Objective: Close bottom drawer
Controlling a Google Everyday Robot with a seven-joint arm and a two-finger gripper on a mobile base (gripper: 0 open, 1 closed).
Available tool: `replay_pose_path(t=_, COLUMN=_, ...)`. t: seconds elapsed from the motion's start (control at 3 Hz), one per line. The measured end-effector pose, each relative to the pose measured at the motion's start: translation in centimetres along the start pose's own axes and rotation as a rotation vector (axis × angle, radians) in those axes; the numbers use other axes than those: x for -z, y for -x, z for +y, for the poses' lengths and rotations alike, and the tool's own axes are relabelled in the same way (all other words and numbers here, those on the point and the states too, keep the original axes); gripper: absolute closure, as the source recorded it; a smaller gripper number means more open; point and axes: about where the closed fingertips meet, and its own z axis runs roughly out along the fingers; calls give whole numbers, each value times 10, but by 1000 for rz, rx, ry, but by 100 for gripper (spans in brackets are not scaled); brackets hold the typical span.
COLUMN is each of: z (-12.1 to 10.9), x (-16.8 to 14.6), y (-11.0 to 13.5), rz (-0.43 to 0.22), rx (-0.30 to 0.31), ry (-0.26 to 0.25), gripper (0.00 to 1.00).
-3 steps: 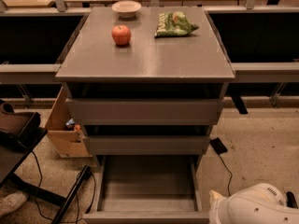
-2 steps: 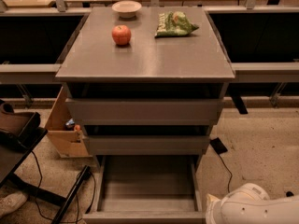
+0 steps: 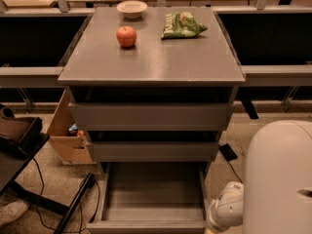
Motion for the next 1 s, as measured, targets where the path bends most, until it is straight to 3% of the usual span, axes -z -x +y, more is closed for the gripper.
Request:
replay_pose_path(t=0.33, z=0, x=0, y=0, rz=0, rx=2, ry=0, gripper=0)
replay_pose_path(t=0.67, z=21, x=-44, y=-7, rz=-3, rx=18, ry=60, gripper=4)
replay_pose_path(t=1.0, z=48, x=-88, y=-19, rz=-3, rx=55, ry=116, gripper=27)
